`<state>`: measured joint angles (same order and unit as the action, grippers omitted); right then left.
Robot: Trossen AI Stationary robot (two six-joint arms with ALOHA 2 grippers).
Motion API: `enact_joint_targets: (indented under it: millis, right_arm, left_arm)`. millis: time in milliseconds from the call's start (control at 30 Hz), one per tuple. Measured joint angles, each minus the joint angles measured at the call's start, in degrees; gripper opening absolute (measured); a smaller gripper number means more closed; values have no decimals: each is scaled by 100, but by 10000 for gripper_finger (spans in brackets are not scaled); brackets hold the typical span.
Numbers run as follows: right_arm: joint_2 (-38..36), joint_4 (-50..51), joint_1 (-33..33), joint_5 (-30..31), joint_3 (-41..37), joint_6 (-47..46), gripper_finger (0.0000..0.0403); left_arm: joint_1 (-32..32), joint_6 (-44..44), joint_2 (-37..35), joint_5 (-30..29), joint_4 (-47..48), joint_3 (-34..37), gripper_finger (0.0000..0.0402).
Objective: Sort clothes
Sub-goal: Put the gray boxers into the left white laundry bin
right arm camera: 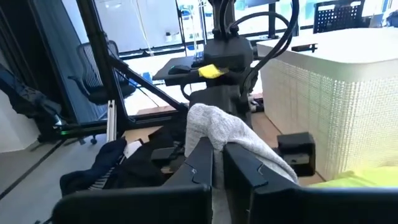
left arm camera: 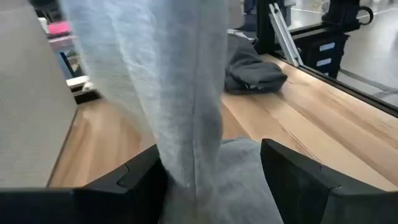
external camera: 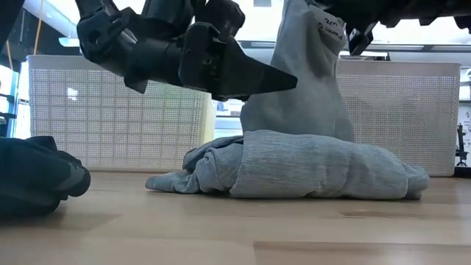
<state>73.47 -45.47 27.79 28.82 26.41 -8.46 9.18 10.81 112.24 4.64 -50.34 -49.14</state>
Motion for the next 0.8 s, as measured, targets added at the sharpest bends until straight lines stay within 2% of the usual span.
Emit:
enact_joint_targets:
  millis: [100, 167, 300, 400, 433, 533, 667, 800]
  right_arm:
    - [0, -1, 0, 2, 7, 177, 7]
    - [-4, 4, 0, 29, 11, 308, 7]
    - [-13, 18, 0, 291, 11, 446, 15]
    - [-38, 48, 0, 579, 11, 420, 42]
    - [-82, 107, -2, 650, 11, 419, 54]
    - [-318, 365, 0, 961, 11, 414, 94]
    - [-832, 1221, 13, 1446, 17, 163, 138]
    - [-1199, 2323, 11, 1804, 17, -712, 151]
  left_arm:
    - [76, 87, 87, -3, -17, -93, 220]
    - [147, 185, 91, -64, -6, -114, 194]
    - [286, 47, 30, -555, 3, -127, 112]
    - [388, 37, -64, -904, 78, -121, 32]
    - [418, 39, -106, -1028, 113, -121, 17]
    - [515, 141, -331, -1443, 419, -121, 12]
    - [717, 507, -886, -2136, 1230, -121, 3]
    - [929, 696, -1609, -3480, 2216, -157, 2]
